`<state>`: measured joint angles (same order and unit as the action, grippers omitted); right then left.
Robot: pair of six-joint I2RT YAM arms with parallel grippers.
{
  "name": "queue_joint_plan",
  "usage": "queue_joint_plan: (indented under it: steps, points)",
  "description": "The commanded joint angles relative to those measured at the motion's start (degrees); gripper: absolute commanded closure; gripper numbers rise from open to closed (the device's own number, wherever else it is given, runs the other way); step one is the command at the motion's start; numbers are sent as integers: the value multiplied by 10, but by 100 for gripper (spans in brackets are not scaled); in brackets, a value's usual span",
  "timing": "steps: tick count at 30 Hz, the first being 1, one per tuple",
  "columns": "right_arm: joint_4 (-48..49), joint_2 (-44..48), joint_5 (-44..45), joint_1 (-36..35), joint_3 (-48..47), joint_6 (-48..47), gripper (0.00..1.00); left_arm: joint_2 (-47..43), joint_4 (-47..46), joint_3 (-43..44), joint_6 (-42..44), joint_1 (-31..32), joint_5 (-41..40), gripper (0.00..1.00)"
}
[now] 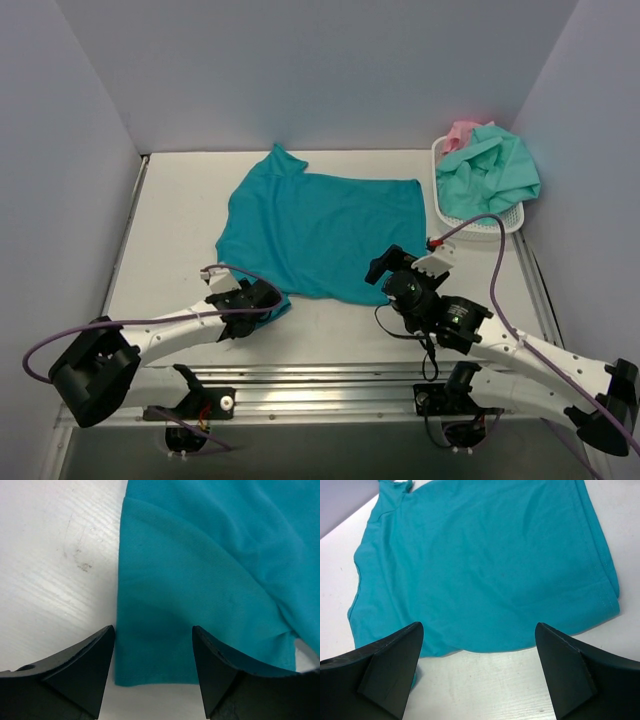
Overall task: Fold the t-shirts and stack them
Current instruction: Grap the side of the flattened tshirt closest away from the robot with both arms
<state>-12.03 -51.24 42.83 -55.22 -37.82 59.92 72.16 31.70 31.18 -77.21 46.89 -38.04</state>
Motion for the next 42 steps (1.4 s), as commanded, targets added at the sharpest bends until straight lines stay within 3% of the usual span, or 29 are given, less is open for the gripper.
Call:
queue_joint_plan:
  steps: [1,4,9,15,20,26,27,30,35,42]
  points:
    - [-33,26,39,-2,-30,-20,10,38,-40,-16,-123,9,26,28]
    - [-40,49,48,-2,-24,-23,10,50,-42,-20,-140,19,23,32]
    - [-26,57,46,-2,-6,-20,10,68,-70,-24,-132,23,26,70]
    - [-21,28,37,-1,-8,-9,10,75,-78,-7,-110,23,28,97]
    - [37,21,-36,19,34,-5,2,21,-41,20,-83,22,3,98]
    - [96,-39,-169,156,70,-45,0,-116,77,62,-62,21,-88,98]
    - [110,-53,-230,176,77,-49,0,-152,79,62,-43,17,-108,98]
    - [151,-73,-291,240,102,-49,0,-208,54,56,11,-6,-115,98]
    - [104,-61,-286,246,115,-19,0,-229,26,50,60,-43,-100,98]
    - [-23,58,-245,202,126,37,0,-210,-23,25,69,-62,-66,98]
